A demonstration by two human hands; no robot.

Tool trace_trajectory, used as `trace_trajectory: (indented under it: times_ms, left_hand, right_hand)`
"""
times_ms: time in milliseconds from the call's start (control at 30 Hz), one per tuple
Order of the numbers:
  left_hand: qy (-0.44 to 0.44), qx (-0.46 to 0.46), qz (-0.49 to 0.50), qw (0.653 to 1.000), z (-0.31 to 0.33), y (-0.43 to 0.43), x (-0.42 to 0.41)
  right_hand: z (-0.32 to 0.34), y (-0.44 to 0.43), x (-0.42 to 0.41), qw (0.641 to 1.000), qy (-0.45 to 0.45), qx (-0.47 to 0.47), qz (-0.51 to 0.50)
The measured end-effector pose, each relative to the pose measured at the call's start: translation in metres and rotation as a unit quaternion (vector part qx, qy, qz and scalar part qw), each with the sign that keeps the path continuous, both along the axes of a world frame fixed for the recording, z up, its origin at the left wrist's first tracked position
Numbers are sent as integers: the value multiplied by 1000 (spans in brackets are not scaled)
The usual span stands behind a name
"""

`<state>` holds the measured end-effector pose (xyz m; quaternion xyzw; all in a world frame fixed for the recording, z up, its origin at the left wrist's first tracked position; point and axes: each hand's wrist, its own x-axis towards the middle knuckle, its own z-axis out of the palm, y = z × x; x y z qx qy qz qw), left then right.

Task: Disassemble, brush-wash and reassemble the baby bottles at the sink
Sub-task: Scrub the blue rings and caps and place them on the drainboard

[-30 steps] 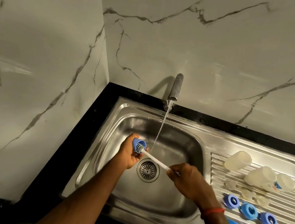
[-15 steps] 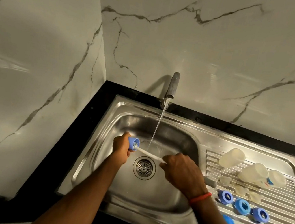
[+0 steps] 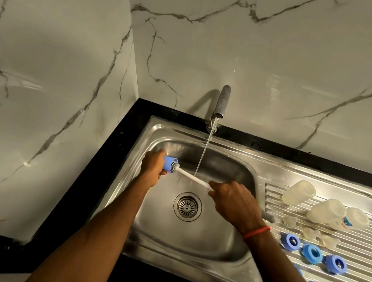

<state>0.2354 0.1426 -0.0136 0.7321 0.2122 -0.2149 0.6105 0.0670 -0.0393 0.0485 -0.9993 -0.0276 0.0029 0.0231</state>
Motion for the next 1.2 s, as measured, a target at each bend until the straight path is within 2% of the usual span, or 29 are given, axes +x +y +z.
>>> trace_trajectory:
  times_ms: [67,133,233,333,433,533,633,733,833,933,1000,1067,1100,1133,1167,1200]
  left_hand:
    - [17,0,-7,1000,-7,1,-11]
    - [38,-26,4,999,-11,1,-18]
    - [18,-15,1,1000,-7,-4,-13]
    - [-29,23,-10,999,2,-4,1]
    - [-58,85,-56,993,4,-1,3]
    - [-23,54,-61,996,-4,2,-9]
    - [17,-3,-45,999,-3,1,-17]
    - [12,-10,-33,999,4,2,-15]
    - [12,-22,-34,999,3,3,-16]
    - [11,-18,-41,999,-2,4,-21]
    - [10,-29,-36,999,-4,5,-20]
    - [9,-41,-24,999,-1,7,-17]
    - [5,-36,-21,999,1,7,-15]
    - [-1,-26,-23,999,3,8,-13]
    - [-6,-18,-30,999,4,10,-14]
    - [-9,-10,-42,999,3,12,-15]
  right_hand:
    - [6,-12,3,997,44,25,53]
    - [14,-22,7,996,63,54,46]
    - [10,-25,2,995,3,98,-22]
    - [-11,-2,-9,997,-57,38,-35]
    - [-14,8,-13,998,0,65,12]
    - [3,-15,-2,996,23,73,52]
    - [16,-30,2,995,-45,84,42]
    - [5,-36,-1,989,-130,62,33]
    - [2,-36,-4,976,-217,11,3]
    - [7,-31,-9,955,-275,-102,29]
    - [5,-29,-10,959,-244,-142,4]
    - [0,-22,-13,984,-151,-90,-13]
    - [-1,-19,-14,997,-73,-5,-18]
    - [1,-17,-11,994,12,105,-37]
    - [4,-16,-9,968,108,216,-74]
    - [9,-16,-6,946,157,265,-100]
